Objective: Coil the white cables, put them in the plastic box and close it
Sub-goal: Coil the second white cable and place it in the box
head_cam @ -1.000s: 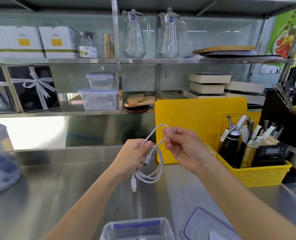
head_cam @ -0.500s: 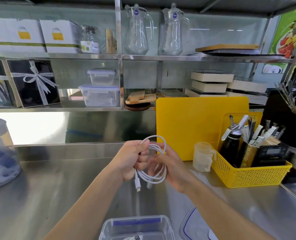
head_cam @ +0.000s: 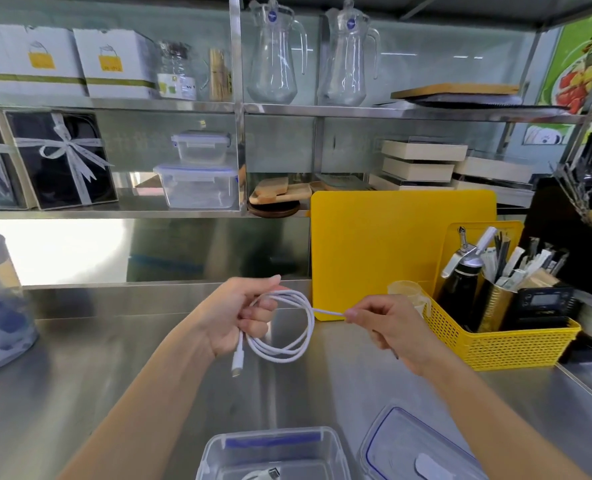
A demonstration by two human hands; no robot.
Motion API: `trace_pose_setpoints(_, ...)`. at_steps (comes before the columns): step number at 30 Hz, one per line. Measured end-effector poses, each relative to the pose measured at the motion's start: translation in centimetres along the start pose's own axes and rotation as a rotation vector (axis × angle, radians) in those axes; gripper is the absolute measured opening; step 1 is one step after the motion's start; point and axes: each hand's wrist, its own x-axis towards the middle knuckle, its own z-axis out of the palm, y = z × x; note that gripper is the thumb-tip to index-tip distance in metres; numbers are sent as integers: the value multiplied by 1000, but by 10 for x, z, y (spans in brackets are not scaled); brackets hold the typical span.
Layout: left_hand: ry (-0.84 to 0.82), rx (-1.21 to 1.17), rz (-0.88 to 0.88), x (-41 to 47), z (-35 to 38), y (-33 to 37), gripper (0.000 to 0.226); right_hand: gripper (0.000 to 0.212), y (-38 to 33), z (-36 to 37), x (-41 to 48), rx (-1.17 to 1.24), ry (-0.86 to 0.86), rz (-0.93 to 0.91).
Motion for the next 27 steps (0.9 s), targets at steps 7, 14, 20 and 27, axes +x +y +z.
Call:
trace_pose_setpoints(7, 118, 232, 172, 14, 17, -19, 22, 15, -11, 35, -4, -14, -164, -28)
trace_pose_setpoints(14, -41, 521, 34, 0, 8, -4, 24, 20, -16, 38, 5, -248, -144, -171)
trace_pose_setpoints(20, -17, 876, -154, 1, -17, 0, 25, 29, -15, 28, 7, -624, -210, -158)
trace_pose_setpoints(27, -243, 747, 6, 17, -25, -27, 63, 19, -17, 31, 4, -449, -212, -217)
